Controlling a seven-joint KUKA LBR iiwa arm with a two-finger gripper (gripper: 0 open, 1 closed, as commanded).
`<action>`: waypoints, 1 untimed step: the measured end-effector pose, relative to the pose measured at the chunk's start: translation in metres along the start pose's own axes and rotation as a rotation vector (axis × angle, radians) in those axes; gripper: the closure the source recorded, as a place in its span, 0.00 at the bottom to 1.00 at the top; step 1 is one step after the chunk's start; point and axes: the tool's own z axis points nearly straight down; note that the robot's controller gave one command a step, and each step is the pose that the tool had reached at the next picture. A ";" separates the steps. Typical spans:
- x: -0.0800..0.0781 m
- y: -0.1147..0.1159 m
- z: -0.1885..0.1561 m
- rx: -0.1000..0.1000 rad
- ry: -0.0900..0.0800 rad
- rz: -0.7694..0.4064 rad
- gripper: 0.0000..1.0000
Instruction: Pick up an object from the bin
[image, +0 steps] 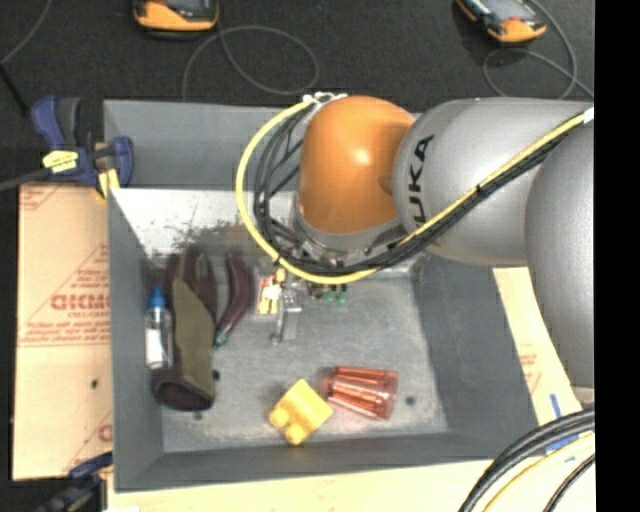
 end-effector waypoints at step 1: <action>0.039 -0.029 -0.023 0.001 0.009 -0.055 0.00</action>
Offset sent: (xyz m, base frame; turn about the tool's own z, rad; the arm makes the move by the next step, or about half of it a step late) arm -0.0210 -0.0445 0.0169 0.1204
